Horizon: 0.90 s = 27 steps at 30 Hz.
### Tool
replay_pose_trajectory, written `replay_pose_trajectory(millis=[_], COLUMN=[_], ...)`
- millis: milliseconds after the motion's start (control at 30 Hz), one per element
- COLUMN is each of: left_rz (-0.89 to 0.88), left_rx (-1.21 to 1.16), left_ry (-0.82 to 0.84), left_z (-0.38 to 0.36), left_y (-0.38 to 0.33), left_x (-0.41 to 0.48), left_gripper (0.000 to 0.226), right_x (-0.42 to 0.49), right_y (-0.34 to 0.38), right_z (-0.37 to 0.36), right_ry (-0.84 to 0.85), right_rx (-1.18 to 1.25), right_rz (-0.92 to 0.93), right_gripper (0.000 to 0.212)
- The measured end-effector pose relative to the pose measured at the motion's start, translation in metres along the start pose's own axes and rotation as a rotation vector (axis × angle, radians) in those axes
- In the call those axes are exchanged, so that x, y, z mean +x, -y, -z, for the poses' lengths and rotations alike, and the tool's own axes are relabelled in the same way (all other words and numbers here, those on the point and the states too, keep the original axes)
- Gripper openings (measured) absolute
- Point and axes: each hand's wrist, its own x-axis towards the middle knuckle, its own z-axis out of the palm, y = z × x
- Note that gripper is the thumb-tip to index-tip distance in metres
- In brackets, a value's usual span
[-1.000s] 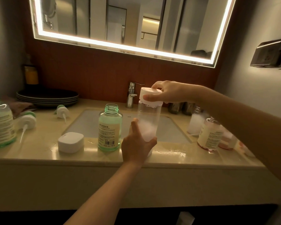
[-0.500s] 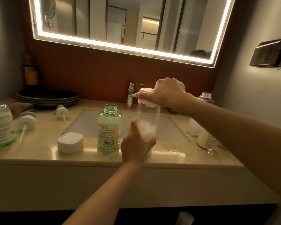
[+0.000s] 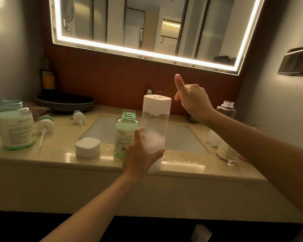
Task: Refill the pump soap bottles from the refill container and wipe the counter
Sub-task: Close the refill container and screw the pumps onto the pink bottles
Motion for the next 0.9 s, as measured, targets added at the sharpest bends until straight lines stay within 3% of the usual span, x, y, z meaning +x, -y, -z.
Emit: replay_pose_trajectory(millis=[300, 500, 633, 900], left_rz=[-0.023, 0.099, 0.144, 0.184], left_rx=[0.125, 0.184, 0.243, 0.287], left_ry=[-0.080, -0.192, -0.247, -0.228], left_z=[0.097, 0.158, 0.183, 0.181], left_y=[0.025, 0.059, 0.088, 0.126], left_x=[-0.009, -0.006, 0.003, 0.030], left_gripper=[0.084, 0.082, 0.080, 0.080], right_x=[-0.059, -0.072, -0.076, -0.068], right_y=[0.032, 0.074, 0.096, 0.103], right_z=[-0.070, -0.121, -0.149, -0.192], right_ry=[0.060, 0.163, 0.270, 0.581], right_rx=[0.292, 0.316, 0.209, 0.018], right_rz=[-0.060, -0.004, 0.098, 0.123], right_gripper=[0.051, 0.037, 0.025, 0.053])
